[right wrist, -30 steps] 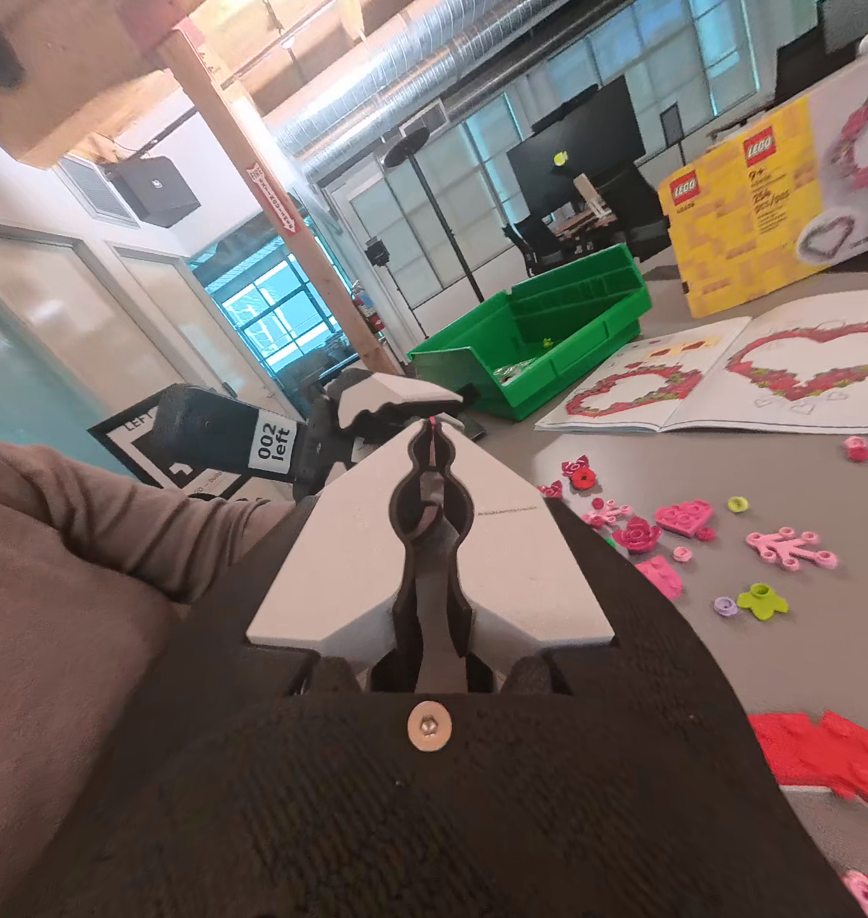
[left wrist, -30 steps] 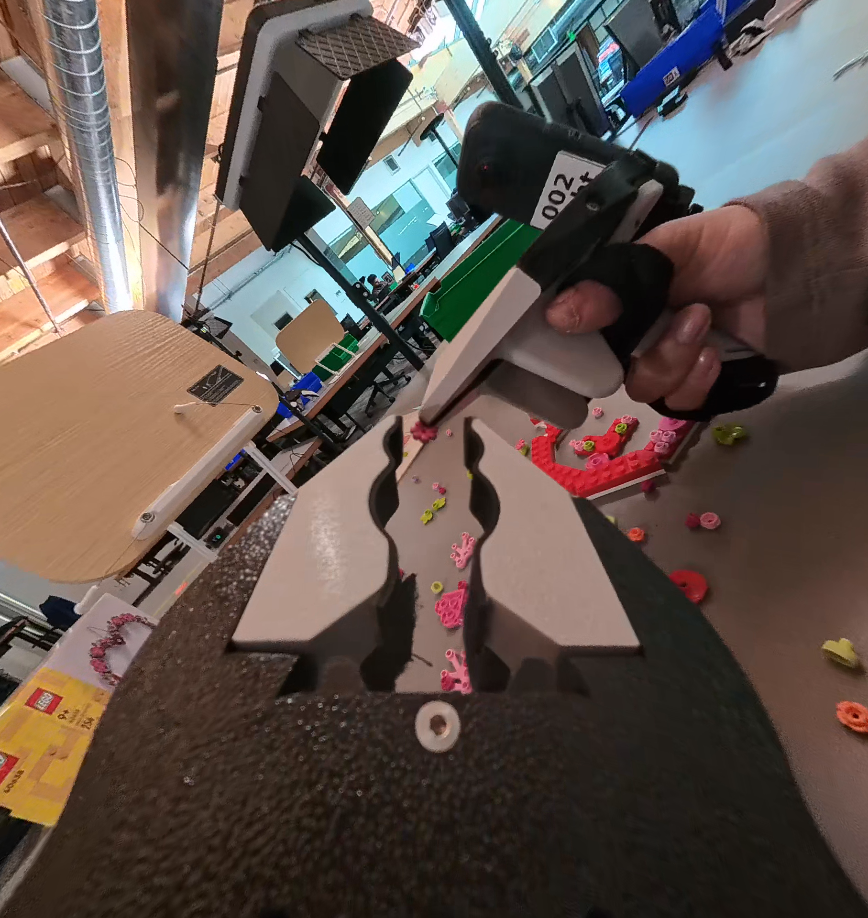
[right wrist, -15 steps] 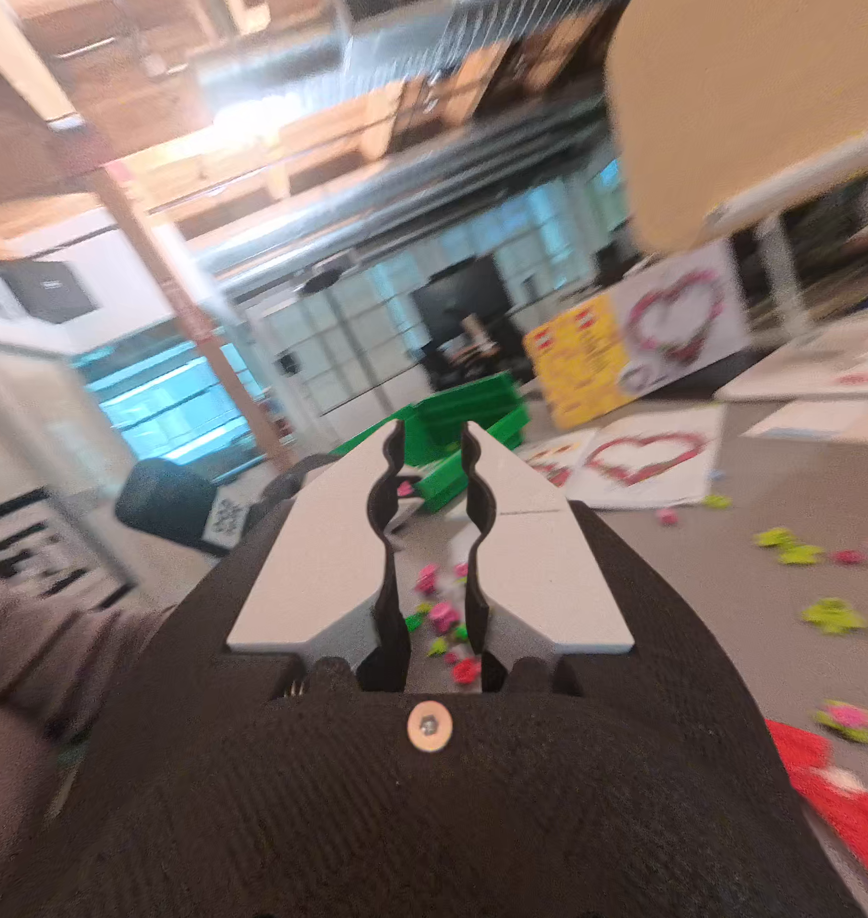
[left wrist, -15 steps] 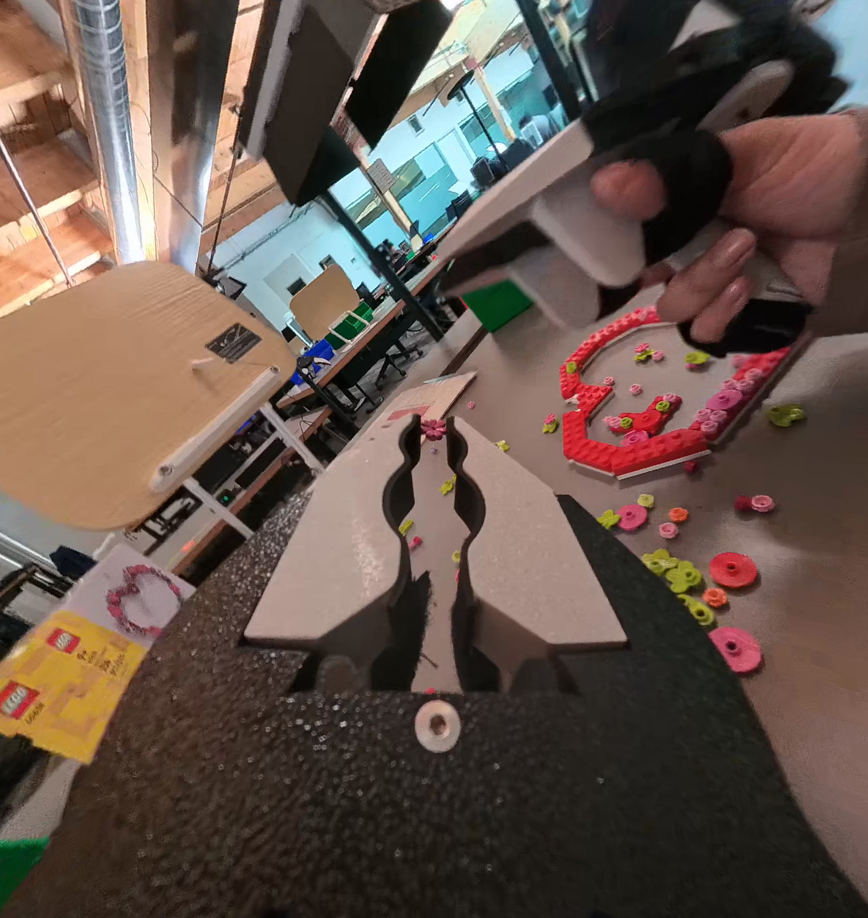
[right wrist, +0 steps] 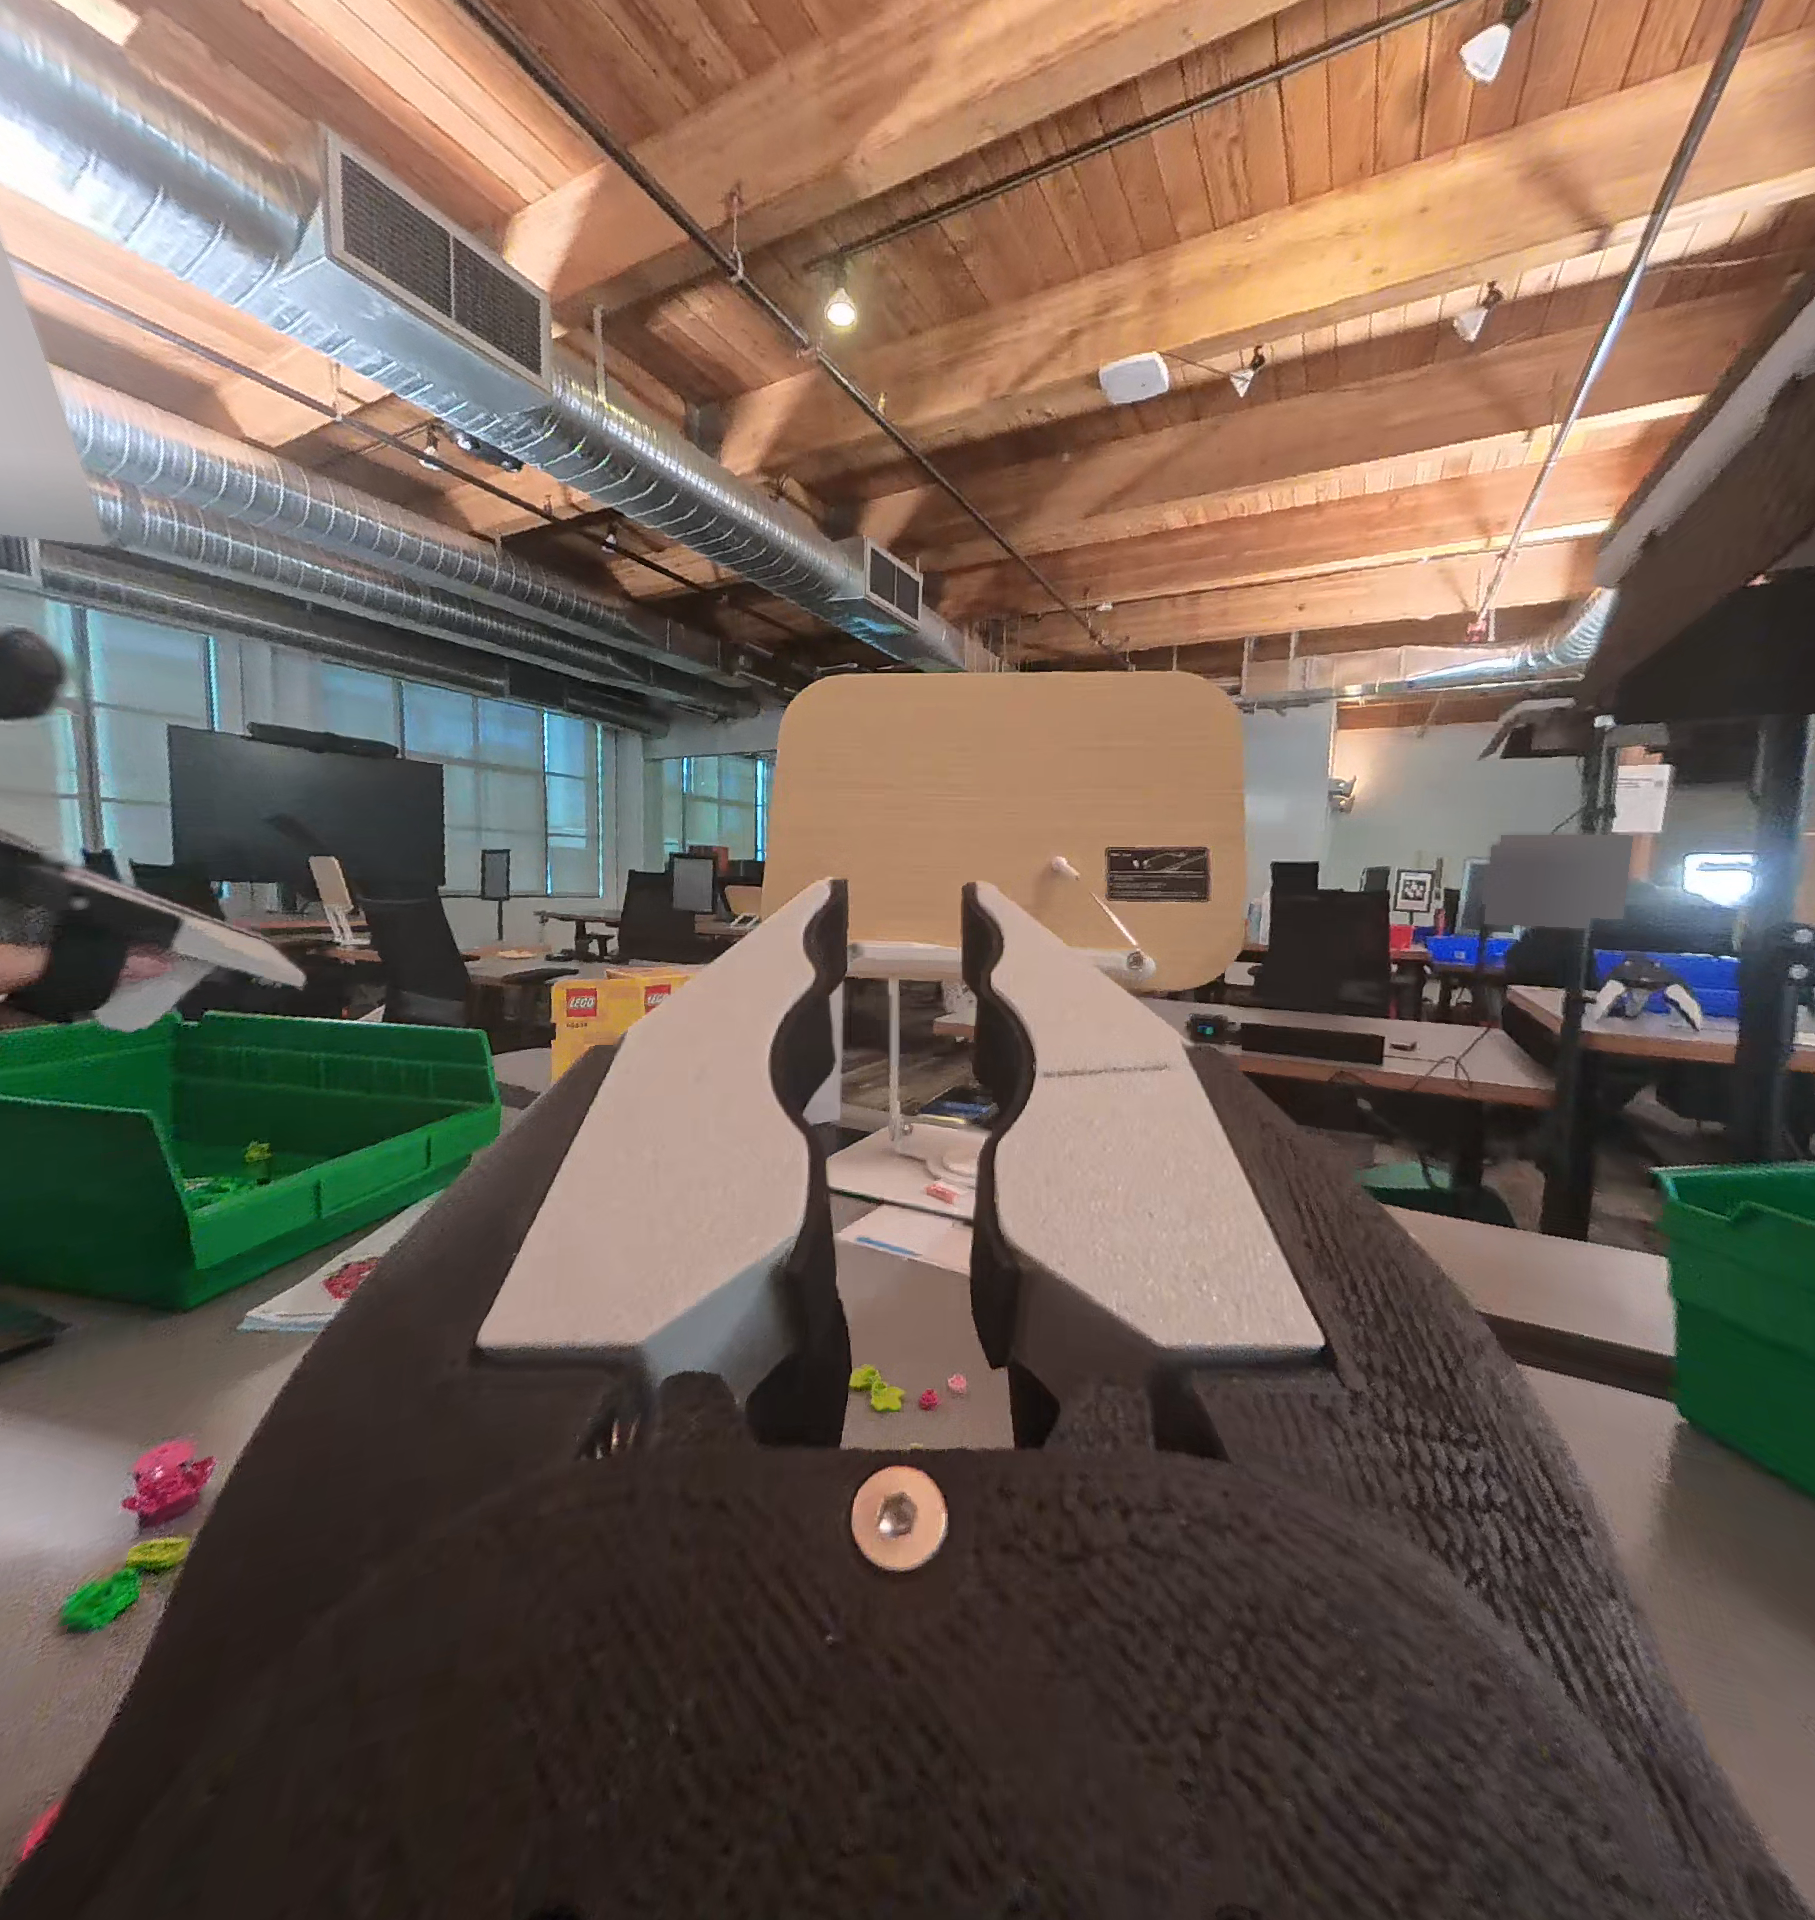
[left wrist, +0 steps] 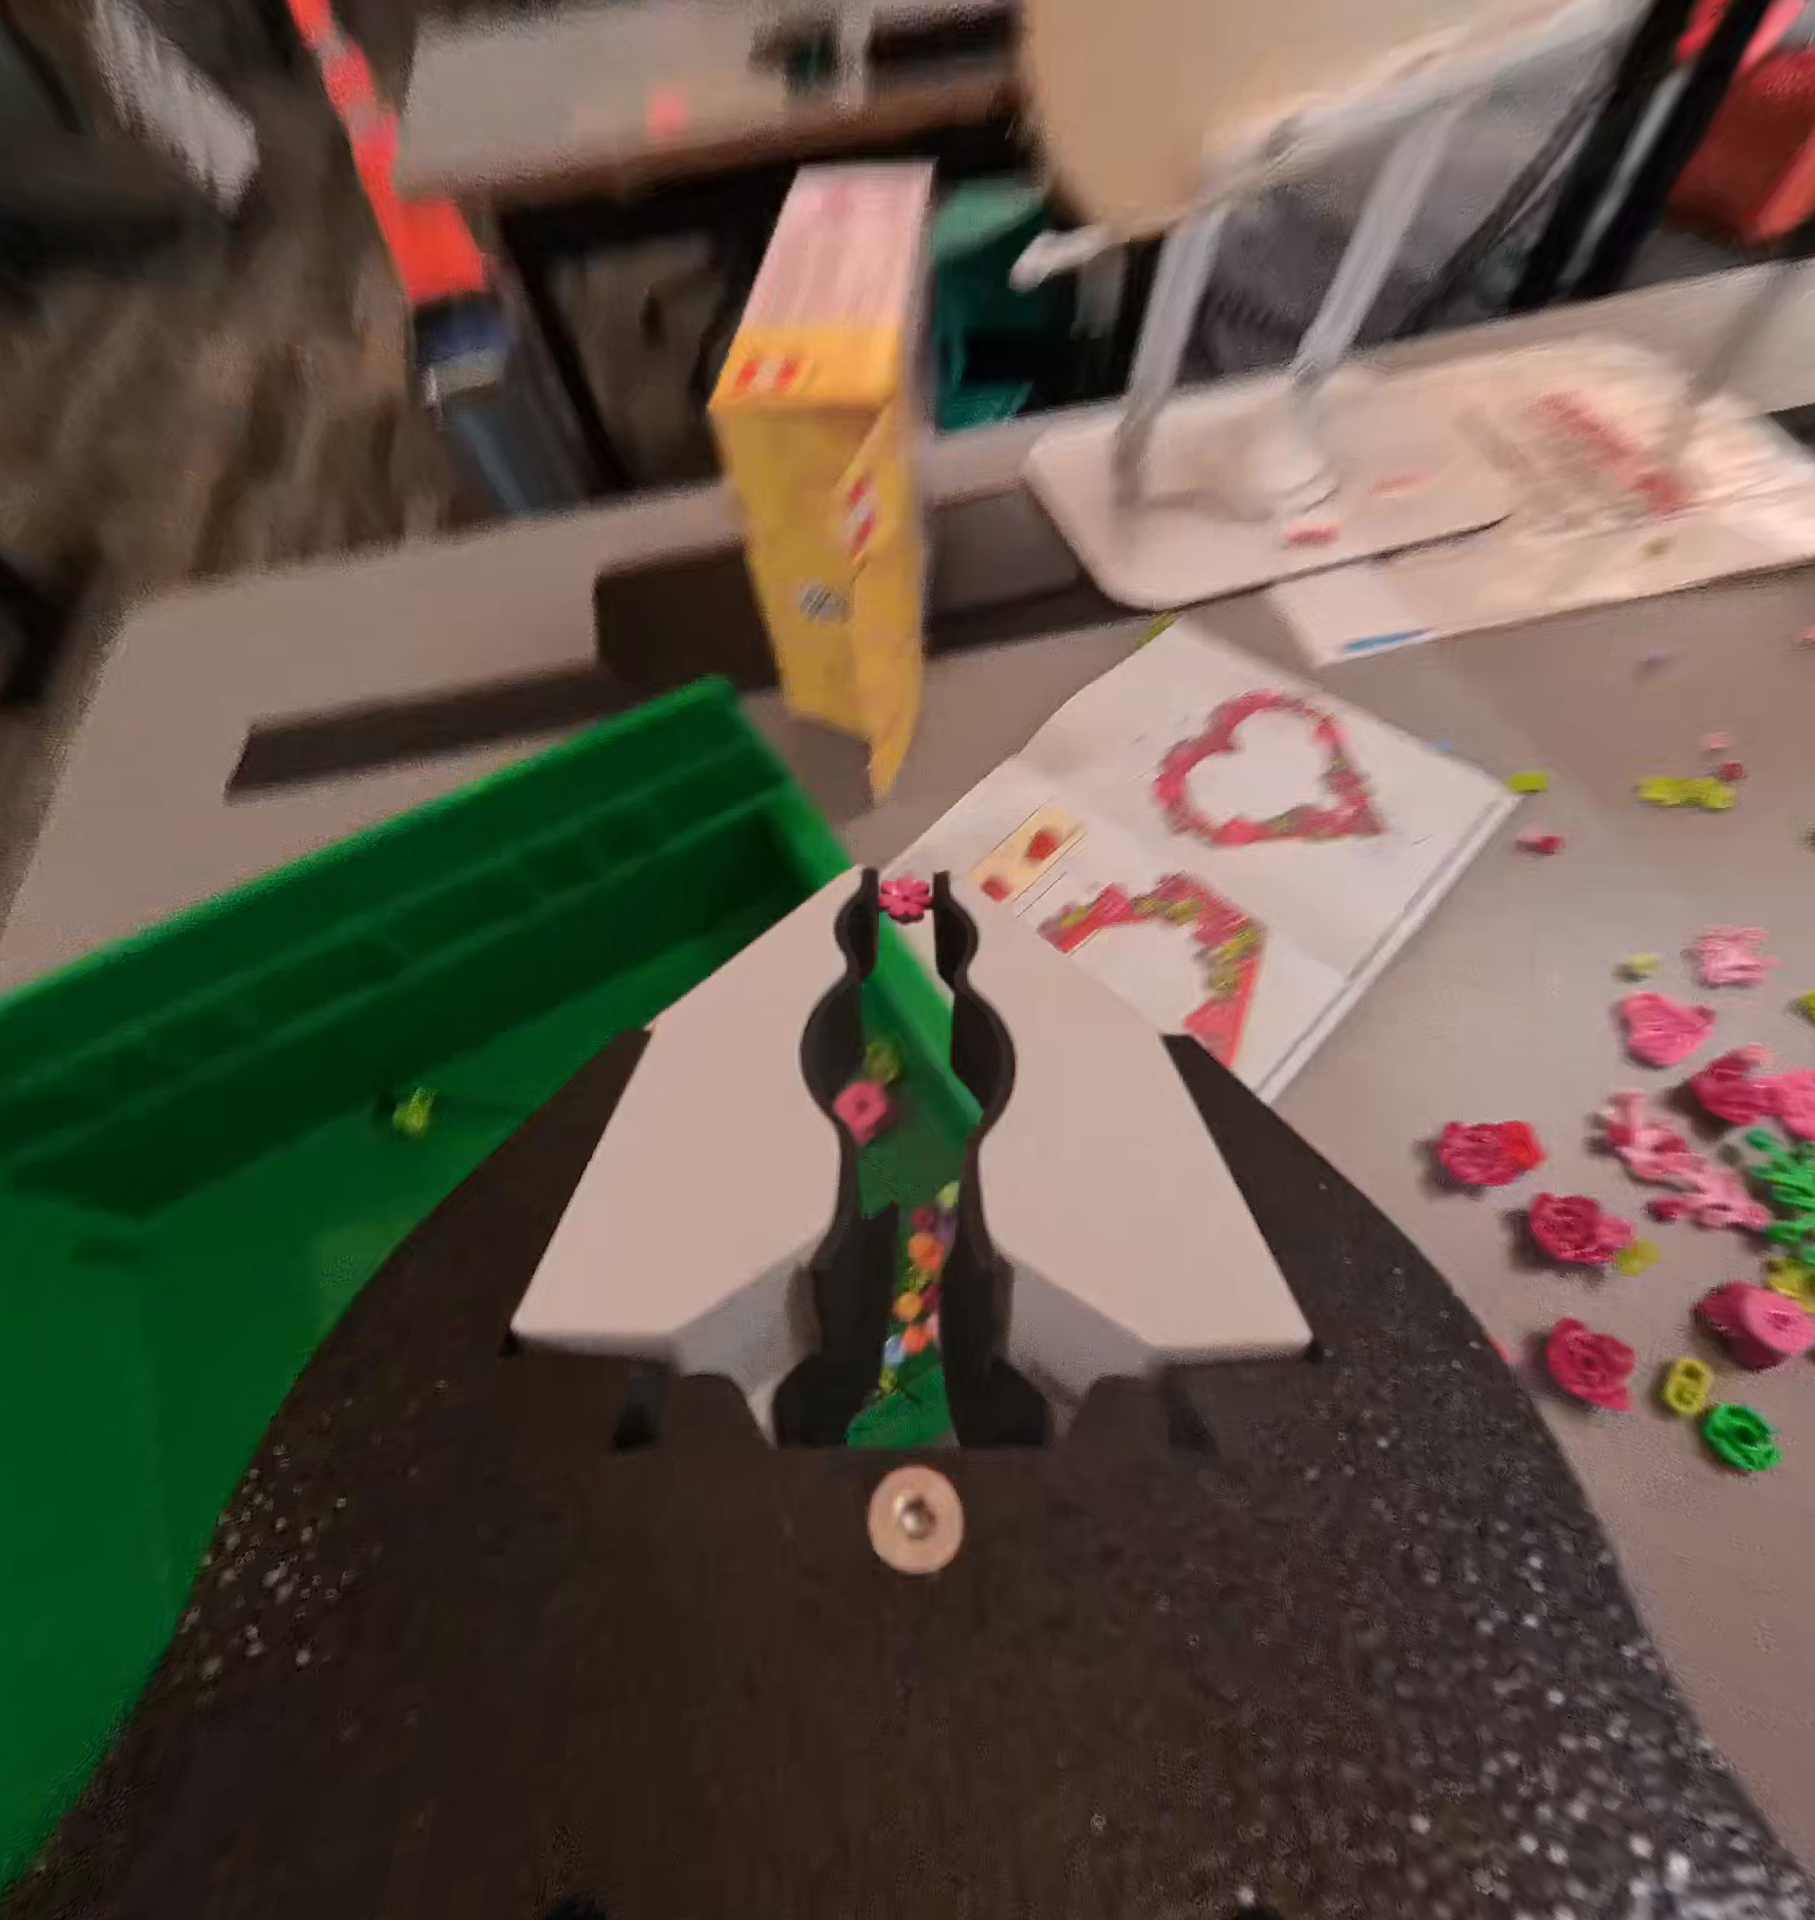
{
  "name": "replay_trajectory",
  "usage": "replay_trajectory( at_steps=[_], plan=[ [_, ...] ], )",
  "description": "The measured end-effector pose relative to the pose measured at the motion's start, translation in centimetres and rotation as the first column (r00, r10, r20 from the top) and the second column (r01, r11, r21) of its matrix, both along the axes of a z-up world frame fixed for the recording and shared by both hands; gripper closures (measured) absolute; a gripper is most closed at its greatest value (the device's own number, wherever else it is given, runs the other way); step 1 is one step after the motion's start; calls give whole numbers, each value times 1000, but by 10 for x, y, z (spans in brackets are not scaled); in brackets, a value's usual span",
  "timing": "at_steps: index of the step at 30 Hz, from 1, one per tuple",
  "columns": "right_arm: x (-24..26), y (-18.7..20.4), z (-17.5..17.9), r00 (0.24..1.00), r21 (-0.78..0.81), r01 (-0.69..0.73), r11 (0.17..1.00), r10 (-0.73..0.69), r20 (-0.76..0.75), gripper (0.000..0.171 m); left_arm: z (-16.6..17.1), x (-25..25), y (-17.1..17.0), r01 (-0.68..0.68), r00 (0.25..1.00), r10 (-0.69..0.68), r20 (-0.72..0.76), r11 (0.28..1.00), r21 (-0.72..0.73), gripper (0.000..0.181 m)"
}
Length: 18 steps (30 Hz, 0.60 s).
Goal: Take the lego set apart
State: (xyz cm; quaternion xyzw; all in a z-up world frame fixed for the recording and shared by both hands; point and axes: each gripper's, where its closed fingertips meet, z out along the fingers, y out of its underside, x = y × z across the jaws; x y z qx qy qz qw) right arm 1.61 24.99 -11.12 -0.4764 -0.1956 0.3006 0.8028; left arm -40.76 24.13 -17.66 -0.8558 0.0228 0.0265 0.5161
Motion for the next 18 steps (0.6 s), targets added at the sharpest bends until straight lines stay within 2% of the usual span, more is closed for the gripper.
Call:
replay_trajectory(
  at_steps=[1, 2, 3, 4, 6, 8, 10, 12, 13, 14, 16, 18],
  plan=[
    [-2, 0, -1, 1000, -3, -5, 1000, 5, 7, 151, -13, -18, 1, -45, 998, 48, 34, 995, -86, 174],
    [-4, 0, -3, 1000, -4, -7, 1000, 7, 14, 151, -28, -38, -1, -113, 990, 126, 63, 977, -179, 147],
    [-6, -1, -3, 1000, -4, -12, 1000, 12, 22, 152, -46, -53, -4, -169, 975, 202, 92, 944, -284, 101],
    [-8, -2, -4, 999, -1, -19, 1000, 19, 29, 153, -62, -60, -9, -175, 963, 237, 128, 911, -372, 79],
    [-12, -4, -4, 999, 8, -30, 1000, 29, 43, 154, -74, -71, -9, -178, 951, 263, 160, 894, -412, 72],
    [-15, -6, -4, 998, 13, -37, 999, 37, 55, 155, -77, -77, -12, -189, 947, 279, 159, 885, -425, 73],
    [-18, -7, -4, 997, 15, -44, 999, 43, 68, 156, -65, -68, -11, -159, 955, 238, 175, 914, -373, 86],
    [-20, -9, -5, 996, 22, -46, 999, 44, 82, 156, -36, -31, -9, -33, 981, 78, 180, 970, -239, 99],
    [-21, -9, -5, 995, 25, -46, 999, 43, 89, 156, -23, 1, -13, 88, 981, -53, 188, 980, -181, 106],
    [-22, -10, -6, 994, 27, -47, 999, 44, 97, 157, -12, 40, -21, 236, 958, -209, 198, 964, -123, 113],
    [-25, -11, -7, 992, 32, -50, 998, 46, 114, 157, -11, 114, -50, 504, 854, -483, 193, 860, -82, 131],
    [-28, -12, -8, 990, 37, -55, 998, 49, 129, 157, -41, 162, -80, 657, 754, -639, 155, 732, -180, 142]
  ],
)
